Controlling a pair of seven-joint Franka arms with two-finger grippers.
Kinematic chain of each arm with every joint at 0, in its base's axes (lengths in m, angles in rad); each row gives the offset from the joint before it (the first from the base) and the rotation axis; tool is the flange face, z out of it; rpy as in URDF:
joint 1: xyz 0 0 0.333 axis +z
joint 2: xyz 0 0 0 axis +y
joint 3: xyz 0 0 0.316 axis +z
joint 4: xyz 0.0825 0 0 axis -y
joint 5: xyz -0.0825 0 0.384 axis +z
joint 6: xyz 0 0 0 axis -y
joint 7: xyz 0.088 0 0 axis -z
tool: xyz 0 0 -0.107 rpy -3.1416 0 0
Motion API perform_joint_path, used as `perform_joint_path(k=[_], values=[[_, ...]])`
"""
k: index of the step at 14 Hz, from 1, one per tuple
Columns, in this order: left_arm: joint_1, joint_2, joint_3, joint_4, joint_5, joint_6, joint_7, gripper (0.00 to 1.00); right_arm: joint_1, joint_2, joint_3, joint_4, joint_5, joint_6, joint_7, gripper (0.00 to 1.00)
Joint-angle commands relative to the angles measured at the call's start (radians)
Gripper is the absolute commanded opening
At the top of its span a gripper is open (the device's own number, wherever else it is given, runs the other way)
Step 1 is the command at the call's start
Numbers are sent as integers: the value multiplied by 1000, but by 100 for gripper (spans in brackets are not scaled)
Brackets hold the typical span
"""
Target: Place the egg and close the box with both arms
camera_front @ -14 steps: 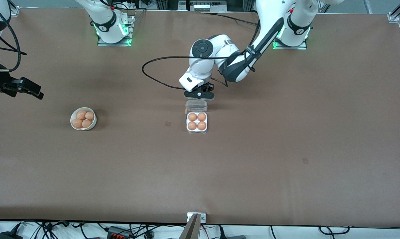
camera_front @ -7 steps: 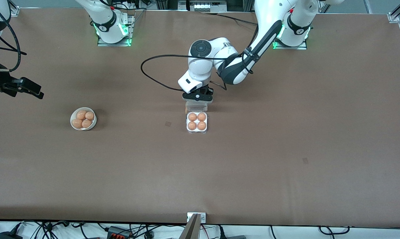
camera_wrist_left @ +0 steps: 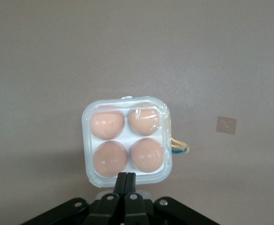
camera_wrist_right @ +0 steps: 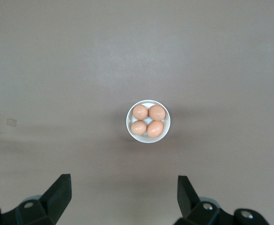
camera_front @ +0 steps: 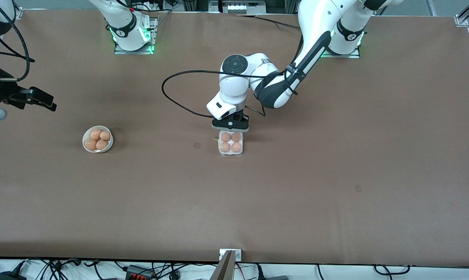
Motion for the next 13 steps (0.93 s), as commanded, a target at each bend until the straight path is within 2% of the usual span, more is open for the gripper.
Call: perform_joint_path(k=[1, 2, 5, 10, 13], values=[[0, 5, 1, 27, 30, -22, -12, 1, -21, -24, 13, 6, -9, -22, -20, 100], [9, -12, 0, 25, 30, -57, -7, 1, -18, -24, 14, 2, -14, -21, -30, 100], [20, -73, -22, 31, 19, -270, 1, 1, -13, -23, 19, -2, -15, -12, -44, 100], [23, -185, -126, 31, -35, -698, 5, 1, -15, -21, 19, -1, -15, -13, -44, 100], [55, -261, -167, 23, -42, -857, 30, 1, -15, -21, 19, -1, -15, -11, -43, 100]])
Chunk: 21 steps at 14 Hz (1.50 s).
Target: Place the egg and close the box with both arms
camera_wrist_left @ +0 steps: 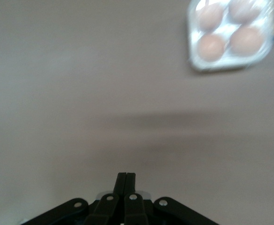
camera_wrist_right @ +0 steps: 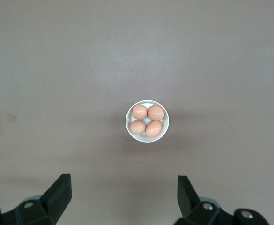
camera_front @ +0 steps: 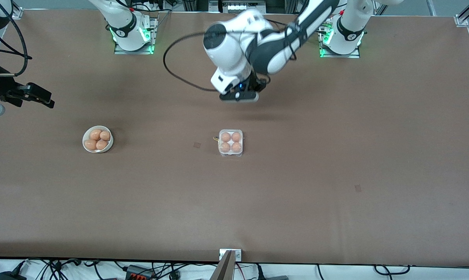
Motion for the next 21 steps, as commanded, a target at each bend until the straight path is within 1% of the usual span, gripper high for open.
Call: perform_joint_path(k=[1, 3, 5, 8, 10, 12, 13, 14, 16, 17, 18, 19, 20, 21], values=[[84, -95, -42, -25, -49, -113, 70, 1, -13, -9, 14, 0, -13, -9, -16, 100], [203, -166, -50, -25, -119, -138, 212, 1, -13, -9, 14, 0, -13, -12, -18, 100], [344, -209, -56, -19, -198, -138, 294, 1, -13, -9, 14, 0, -13, -10, -16, 100], [473, -269, -53, -16, -233, -139, 479, 1, -13, -11, 14, 1, -13, -9, -11, 100], [585, -303, -51, -12, -317, -173, 574, 1, -11, -9, 14, 1, -13, -12, -10, 100], [668, -356, -39, -24, -374, -179, 700, 1, -13, -11, 14, 1, -13, -16, -13, 100], [681, -375, -21, -30, -379, -178, 760, 1, -13, -11, 14, 1, -13, -18, -16, 100], [672, -404, 45, -38, -382, -178, 808, 1, -13, -11, 14, 1, -13, -17, -16, 100], [623, -474, 174, -99, -422, -164, 900, 1, -13, -11, 14, 1, -13, -17, -16, 100], [600, -509, 218, -134, -424, -158, 934, 2, -13, -11, 14, 3, -13, -17, -18, 100], [572, -540, 263, -169, -424, -133, 958, 6, -13, -11, 14, 4, -14, -17, -18, 100], [555, -559, 298, -189, -422, -112, 981, 27, -13, -11, 14, 4, -14, -17, -16, 100], [555, -571, 315, -209, -424, -107, 998, 91, -13, -11, 14, 6, -14, -15, -16, 100], [555, -585, 321, -223, -425, -101, 1001, 100, -14, -11, 14, 6, -14, -15, -16, 100]])
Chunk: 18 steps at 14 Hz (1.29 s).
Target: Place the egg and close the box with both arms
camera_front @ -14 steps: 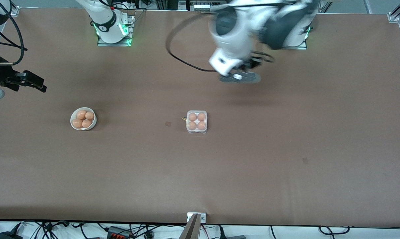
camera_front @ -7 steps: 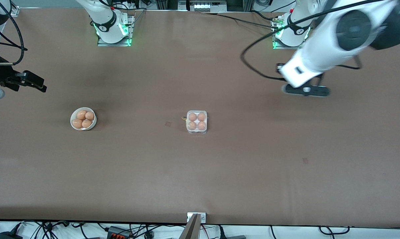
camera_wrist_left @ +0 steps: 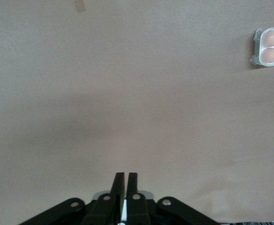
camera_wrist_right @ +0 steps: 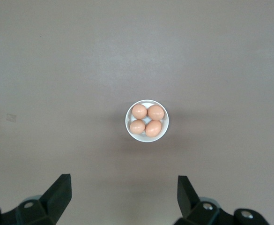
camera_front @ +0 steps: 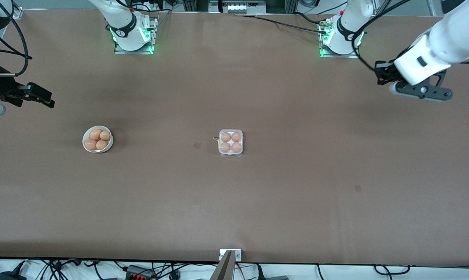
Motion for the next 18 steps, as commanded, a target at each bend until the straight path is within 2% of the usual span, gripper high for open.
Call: perform_joint_path(k=[1, 4, 6, 7, 9, 11, 14, 18], values=[[-21, -82, 40, -85, -21, 42, 33, 100, -14, -11, 12, 6, -12, -10, -15, 100], [-18, -118, 89, -94, -21, 62, 25, 100, -14, -9, 12, 6, -12, -7, -14, 100], [-17, -135, 96, -120, -12, 139, 23, 100, -14, -8, 12, 6, -12, -7, -14, 100], [-17, -147, 122, -146, -12, 201, 23, 100, -16, -8, 12, 6, -10, -7, -12, 100], [-17, -158, 138, -162, -6, 243, 23, 100, -16, -8, 12, 6, -8, -6, -11, 100], [-20, -144, 136, -159, 72, 292, 39, 100, -16, -6, 12, 6, -10, 0, -12, 100], [-14, -104, 123, -155, 100, 292, 8, 100, -16, -6, 12, 6, -10, -1, -12, 100], [9, -98, 119, -111, 47, 248, 6, 100, -16, -5, 10, 6, -8, -4, -11, 100]])
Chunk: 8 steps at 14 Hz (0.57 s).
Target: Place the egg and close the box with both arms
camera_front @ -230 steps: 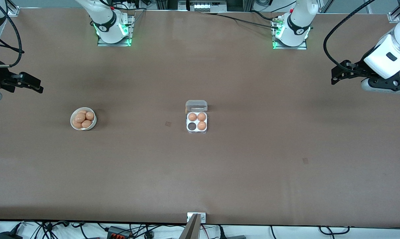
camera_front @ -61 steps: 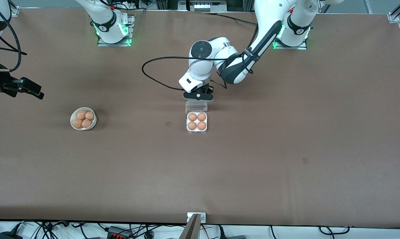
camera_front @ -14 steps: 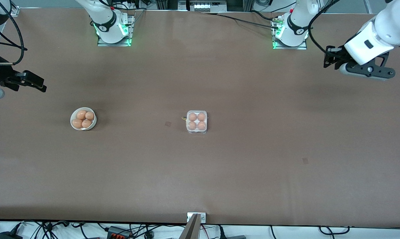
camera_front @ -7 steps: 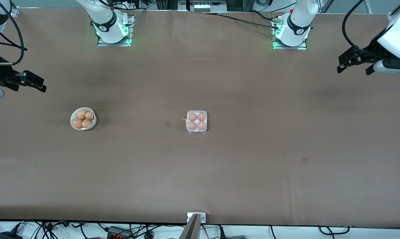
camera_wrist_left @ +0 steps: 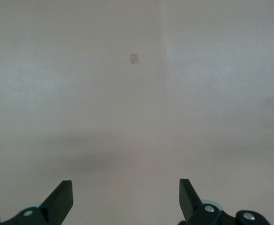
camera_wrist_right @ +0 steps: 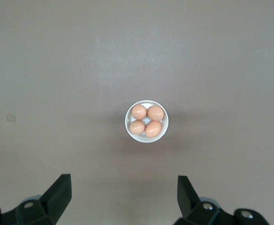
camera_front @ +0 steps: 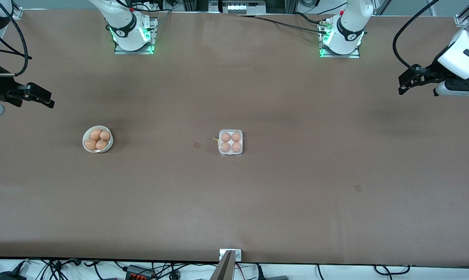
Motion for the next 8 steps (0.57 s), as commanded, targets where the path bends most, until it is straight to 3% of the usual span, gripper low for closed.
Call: perform_joint_path(k=[1, 8], values=[[17, 15, -6, 51, -22, -39, -5, 100, -15, -6, 10, 7, -6, -8, -11, 100], [1, 69, -11, 138, -11, -84, -6, 100, -15, -9, 10, 5, -8, -15, -9, 100]])
